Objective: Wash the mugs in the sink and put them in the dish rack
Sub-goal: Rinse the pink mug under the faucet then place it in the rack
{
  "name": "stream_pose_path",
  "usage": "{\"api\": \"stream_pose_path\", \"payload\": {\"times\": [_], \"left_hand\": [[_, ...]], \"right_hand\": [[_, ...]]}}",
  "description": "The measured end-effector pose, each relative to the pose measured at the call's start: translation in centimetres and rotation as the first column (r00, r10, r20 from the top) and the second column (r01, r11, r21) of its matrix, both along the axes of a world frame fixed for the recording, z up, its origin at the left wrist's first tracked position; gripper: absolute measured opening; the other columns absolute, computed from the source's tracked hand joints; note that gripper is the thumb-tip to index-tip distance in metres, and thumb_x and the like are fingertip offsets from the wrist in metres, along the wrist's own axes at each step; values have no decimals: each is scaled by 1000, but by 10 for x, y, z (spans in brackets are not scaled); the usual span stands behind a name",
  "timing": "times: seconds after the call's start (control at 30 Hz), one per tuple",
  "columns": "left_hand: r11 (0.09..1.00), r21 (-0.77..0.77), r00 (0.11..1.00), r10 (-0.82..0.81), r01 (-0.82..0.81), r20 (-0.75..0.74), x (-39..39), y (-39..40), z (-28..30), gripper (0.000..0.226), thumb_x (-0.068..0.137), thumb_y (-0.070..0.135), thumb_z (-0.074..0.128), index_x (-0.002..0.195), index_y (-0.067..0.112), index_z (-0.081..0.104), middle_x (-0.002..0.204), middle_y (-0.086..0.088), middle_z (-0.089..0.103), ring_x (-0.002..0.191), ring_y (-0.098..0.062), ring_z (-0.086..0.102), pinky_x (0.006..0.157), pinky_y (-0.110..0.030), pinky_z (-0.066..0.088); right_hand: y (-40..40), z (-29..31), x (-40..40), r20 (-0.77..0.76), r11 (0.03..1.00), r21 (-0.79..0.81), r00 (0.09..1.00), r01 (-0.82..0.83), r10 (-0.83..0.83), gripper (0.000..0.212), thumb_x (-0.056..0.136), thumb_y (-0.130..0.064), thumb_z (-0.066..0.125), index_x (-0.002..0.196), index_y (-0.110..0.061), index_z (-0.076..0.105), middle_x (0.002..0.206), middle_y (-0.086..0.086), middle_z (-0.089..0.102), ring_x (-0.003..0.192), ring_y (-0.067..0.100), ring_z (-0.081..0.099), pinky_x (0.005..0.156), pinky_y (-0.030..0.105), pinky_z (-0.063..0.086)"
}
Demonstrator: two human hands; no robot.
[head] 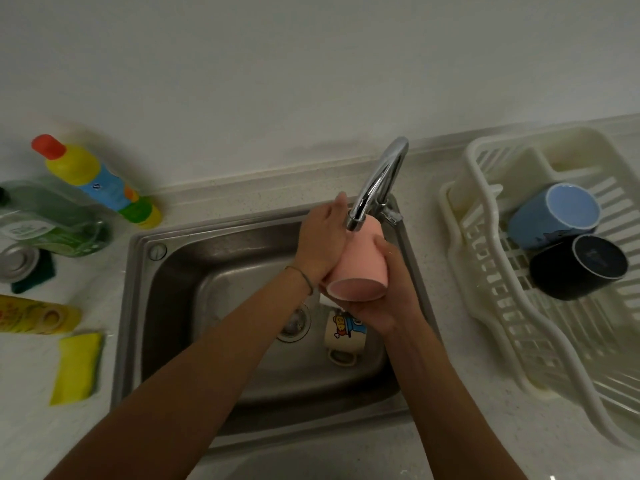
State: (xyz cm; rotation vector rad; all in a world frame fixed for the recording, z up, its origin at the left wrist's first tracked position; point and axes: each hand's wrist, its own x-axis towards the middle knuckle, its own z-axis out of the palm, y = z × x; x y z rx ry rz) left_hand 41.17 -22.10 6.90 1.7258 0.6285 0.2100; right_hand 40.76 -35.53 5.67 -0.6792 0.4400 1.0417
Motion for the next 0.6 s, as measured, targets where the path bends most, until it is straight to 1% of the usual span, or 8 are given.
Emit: {"api": "stream_pose_path", "payload": {"times": [0.07, 0.13, 0.23, 0.33, 0.4, 0.5, 0.57, 0.6], "left_hand": [[995, -25, 995, -94, 95, 19, -4, -10, -4, 25, 98, 41, 51, 80, 32, 65, 85, -5, 60, 84, -19, 59, 78, -41, 48], [987, -61, 989, -149, 149, 4, -8, -17, -8, 25, 91, 46, 53, 101, 27, 65, 107, -12, 65, 100, -31, 65, 84, -50, 55], [1000, -21, 1000, -14, 14, 10, -2, -5, -1, 31, 104, 27, 47, 76, 18, 58, 79, -5, 59, 72, -10, 54, 70, -36, 46], [998, 40, 999, 39, -39, 11, 4, 3, -1, 38, 104, 31, 41, 70, 21, 52, 75, -5, 56, 69, -12, 47, 69, -33, 38], [996, 51, 998, -70, 70, -11, -5, -10, 1, 23, 92, 46, 43, 87, 28, 58, 94, -6, 64, 87, -21, 59, 80, -39, 46], [977, 88, 981, -195, 195, -6, -17, -22, -3, 56, 83, 57, 41, 121, 22, 61, 127, -19, 62, 117, -41, 59, 100, -55, 48], [958, 208, 980, -188, 198, -69, -10, -12, -5, 45, 90, 44, 36, 106, 18, 68, 120, -21, 64, 117, -41, 57, 101, -49, 46], [977, 177, 991, -103, 117, -85, -5, -4, -5, 36, 94, 39, 35, 91, 23, 67, 107, -16, 66, 108, -37, 58, 90, -43, 46]], "right_hand": [[2, 2, 4, -16, 999, -17, 999, 38, -38, 69, 80, -46, 72, 139, -15, 55, 137, 23, 60, 120, 39, 60, 92, 55, 54], [0, 3, 6, 7, 999, -20, 1000, 30, -30, 66, 84, -47, 69, 139, -14, 55, 131, 21, 64, 117, 36, 63, 91, 52, 56], [-3, 5, 1, 38, 1000, -2, 999, -3, 3, 56, 86, -44, 64, 133, -15, 57, 123, 20, 67, 107, 37, 66, 94, 54, 54], [-1, 6, -1, 5, 1000, 14, 1000, 11, -12, 57, 85, -44, 65, 133, -15, 56, 125, 21, 65, 111, 38, 64, 98, 56, 51], [1, 7, 4, -3, 999, -12, 999, 45, -46, 63, 83, -47, 67, 136, -14, 57, 129, 20, 64, 114, 37, 62, 96, 53, 52], [-1, 3, 7, 37, 998, -48, 998, 45, -43, 67, 83, -48, 67, 139, -13, 54, 130, 20, 64, 113, 35, 63, 91, 50, 54], [-5, 0, 3, 41, 1000, -13, 999, 25, -24, 65, 84, -46, 65, 139, -13, 53, 126, 21, 65, 110, 37, 64, 92, 54, 54], [-6, -1, 1, 45, 999, 31, 999, 11, -13, 64, 85, -45, 64, 140, -14, 52, 128, 22, 64, 111, 38, 64, 94, 56, 53]]}}
